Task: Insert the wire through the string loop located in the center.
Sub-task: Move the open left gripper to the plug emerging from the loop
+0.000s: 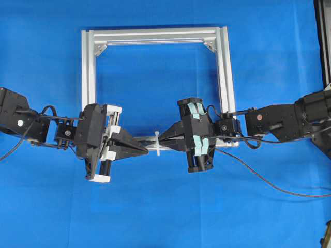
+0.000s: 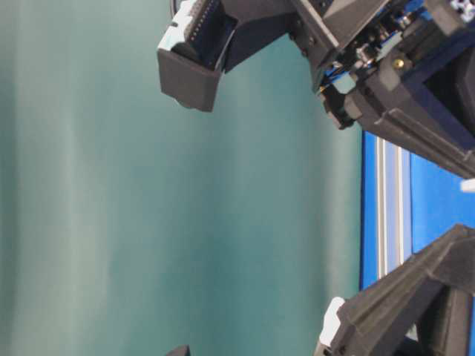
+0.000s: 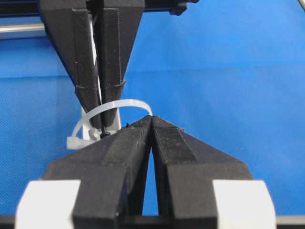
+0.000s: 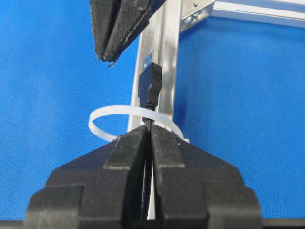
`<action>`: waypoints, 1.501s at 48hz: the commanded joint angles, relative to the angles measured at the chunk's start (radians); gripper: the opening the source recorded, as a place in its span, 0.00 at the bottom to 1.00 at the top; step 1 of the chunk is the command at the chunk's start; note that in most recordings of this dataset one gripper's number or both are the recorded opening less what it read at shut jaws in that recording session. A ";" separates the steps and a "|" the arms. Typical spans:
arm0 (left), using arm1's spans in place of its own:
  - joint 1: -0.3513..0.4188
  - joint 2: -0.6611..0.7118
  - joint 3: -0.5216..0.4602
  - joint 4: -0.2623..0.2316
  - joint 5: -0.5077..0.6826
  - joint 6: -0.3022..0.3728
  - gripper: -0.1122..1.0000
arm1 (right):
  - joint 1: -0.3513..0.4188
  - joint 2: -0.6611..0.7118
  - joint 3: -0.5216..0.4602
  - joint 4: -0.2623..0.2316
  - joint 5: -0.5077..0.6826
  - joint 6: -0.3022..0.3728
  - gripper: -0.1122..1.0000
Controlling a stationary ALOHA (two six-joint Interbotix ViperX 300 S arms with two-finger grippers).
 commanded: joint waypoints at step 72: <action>0.048 0.034 -0.058 -0.005 0.167 0.008 0.89 | 0.005 -0.014 -0.009 -0.002 -0.005 0.000 0.08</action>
